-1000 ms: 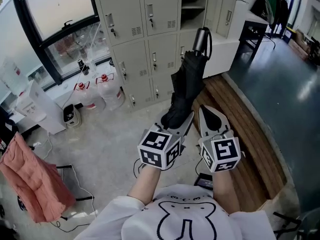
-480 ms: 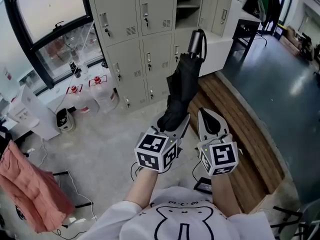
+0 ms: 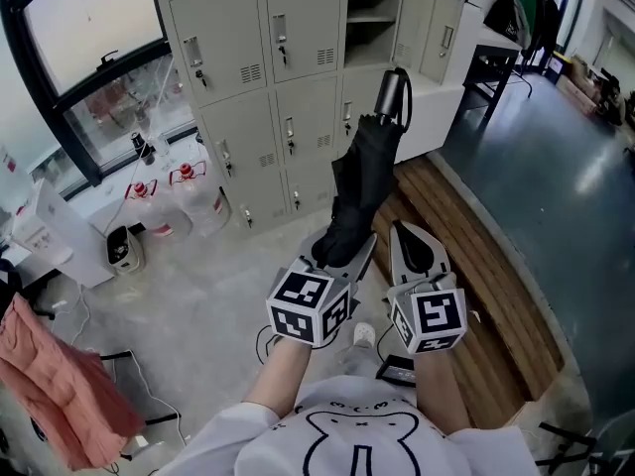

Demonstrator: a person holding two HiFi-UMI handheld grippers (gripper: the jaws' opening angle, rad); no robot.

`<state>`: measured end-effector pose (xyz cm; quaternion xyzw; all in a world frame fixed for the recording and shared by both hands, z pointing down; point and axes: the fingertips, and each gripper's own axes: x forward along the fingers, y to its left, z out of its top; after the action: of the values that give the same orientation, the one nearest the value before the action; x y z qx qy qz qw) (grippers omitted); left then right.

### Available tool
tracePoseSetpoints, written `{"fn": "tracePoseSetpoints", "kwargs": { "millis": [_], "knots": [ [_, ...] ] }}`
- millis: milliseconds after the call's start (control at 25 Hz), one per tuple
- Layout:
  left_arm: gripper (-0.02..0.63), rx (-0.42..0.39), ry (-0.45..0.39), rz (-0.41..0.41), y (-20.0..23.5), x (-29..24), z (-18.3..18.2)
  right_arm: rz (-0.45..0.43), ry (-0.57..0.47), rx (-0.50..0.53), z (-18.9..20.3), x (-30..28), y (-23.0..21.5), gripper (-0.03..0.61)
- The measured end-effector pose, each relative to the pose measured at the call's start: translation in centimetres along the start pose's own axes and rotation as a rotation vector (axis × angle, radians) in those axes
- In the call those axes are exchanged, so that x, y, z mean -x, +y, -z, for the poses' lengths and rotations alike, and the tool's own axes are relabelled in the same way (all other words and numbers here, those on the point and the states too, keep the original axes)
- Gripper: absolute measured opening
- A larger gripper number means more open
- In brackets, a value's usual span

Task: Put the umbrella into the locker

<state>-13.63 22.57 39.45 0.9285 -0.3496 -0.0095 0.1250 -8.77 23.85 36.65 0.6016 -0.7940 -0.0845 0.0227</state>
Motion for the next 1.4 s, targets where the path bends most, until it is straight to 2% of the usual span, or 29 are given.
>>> {"fn": "tracePoseSetpoints", "kwargs": {
  "millis": [320, 600, 840, 1160, 1400],
  "knots": [
    [0.229, 0.012, -0.001, -0.036, 2.4, -8.8, -1.3, -0.041, -0.013, -0.030, 1.3, -6.5, -6.9, 0.012],
    [0.229, 0.010, -0.012, -0.076, 4.3, -17.1, -3.2, -0.092, -0.026, -0.010, 1.9, -12.3, -13.2, 0.012],
    [0.229, 0.001, -0.016, -0.128, 6.2, -22.2, -4.6, -0.118, -0.042, -0.024, 2.4, -16.5, -18.0, 0.012],
    [0.232, 0.013, 0.028, -0.190, 9.8, -27.0, -5.6, -0.158, -0.067, -0.044, 2.3, -20.7, -20.4, 0.012],
    [0.232, 0.009, 0.027, -0.188, 13.1, -30.8, -7.1, -0.162, -0.073, -0.037, 2.8, -24.3, -21.6, 0.012]
  ]
}}
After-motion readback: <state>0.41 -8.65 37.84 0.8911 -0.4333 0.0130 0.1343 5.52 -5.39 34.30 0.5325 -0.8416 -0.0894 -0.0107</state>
